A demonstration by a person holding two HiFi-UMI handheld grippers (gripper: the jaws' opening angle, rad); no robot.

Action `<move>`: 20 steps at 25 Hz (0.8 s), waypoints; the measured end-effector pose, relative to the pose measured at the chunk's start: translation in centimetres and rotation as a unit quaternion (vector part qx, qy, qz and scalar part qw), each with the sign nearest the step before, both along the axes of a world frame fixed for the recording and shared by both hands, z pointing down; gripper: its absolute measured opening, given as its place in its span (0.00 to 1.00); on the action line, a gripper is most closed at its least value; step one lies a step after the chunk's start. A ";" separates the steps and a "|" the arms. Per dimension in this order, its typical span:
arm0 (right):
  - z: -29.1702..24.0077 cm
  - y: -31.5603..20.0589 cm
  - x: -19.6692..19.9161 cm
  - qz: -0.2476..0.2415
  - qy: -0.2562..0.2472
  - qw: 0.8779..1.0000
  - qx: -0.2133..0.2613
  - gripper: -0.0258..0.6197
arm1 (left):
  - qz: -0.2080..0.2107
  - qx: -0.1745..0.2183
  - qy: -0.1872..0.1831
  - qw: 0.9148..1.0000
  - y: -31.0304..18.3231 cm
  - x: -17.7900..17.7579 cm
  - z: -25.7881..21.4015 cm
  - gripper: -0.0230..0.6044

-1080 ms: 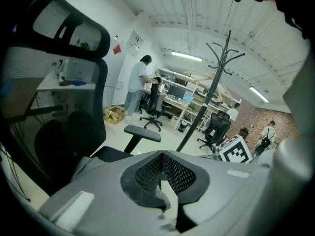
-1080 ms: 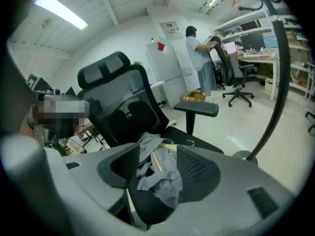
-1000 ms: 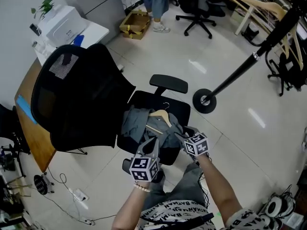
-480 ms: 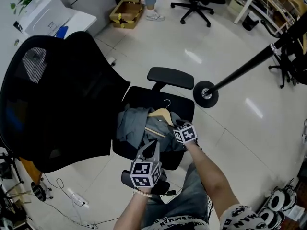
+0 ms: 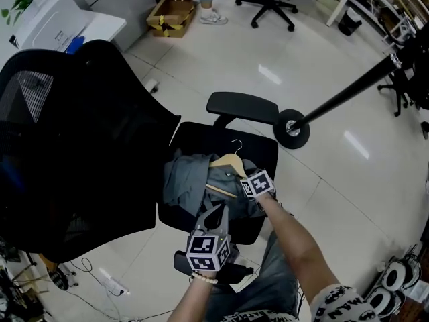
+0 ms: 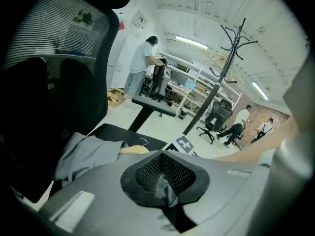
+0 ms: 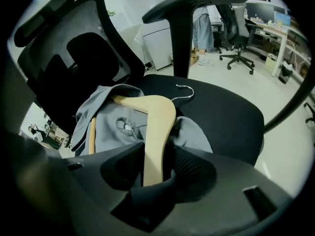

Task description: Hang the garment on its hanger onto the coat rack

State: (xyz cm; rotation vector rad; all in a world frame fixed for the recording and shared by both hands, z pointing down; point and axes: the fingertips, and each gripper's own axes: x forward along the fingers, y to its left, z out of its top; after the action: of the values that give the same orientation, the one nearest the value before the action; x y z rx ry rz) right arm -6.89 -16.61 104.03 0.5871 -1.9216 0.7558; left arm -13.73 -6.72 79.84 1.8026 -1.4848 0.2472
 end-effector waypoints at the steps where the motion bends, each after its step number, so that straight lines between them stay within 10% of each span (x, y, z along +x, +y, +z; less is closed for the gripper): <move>1: 0.1 -0.1 -0.1 -0.005 0.004 1.000 0.008 0.32 | -0.001 -0.002 0.001 1.000 0.2 0.0 0.2 0.04; 6: -5.1 -0.7 -1.1 0.000 -0.036 0.987 0.159 0.23 | -0.009 -0.013 0.002 1.000 1.4 -0.7 0.3 0.04; 11: -13.2 -0.7 -0.5 0.001 -0.033 0.938 0.346 0.23 | -0.014 -0.005 -0.001 1.000 1.6 -1.5 -1.4 0.04; 20: -28.1 0.3 0.1 0.016 -0.079 0.879 0.470 0.22 | -0.005 0.025 -0.012 1.000 1.4 -1.9 -6.8 0.04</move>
State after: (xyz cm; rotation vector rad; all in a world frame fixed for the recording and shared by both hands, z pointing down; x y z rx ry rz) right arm -6.81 -16.34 75.96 1.1595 -2.3839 -0.1943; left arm -15.65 -5.29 73.09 1.8380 -1.5281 0.2289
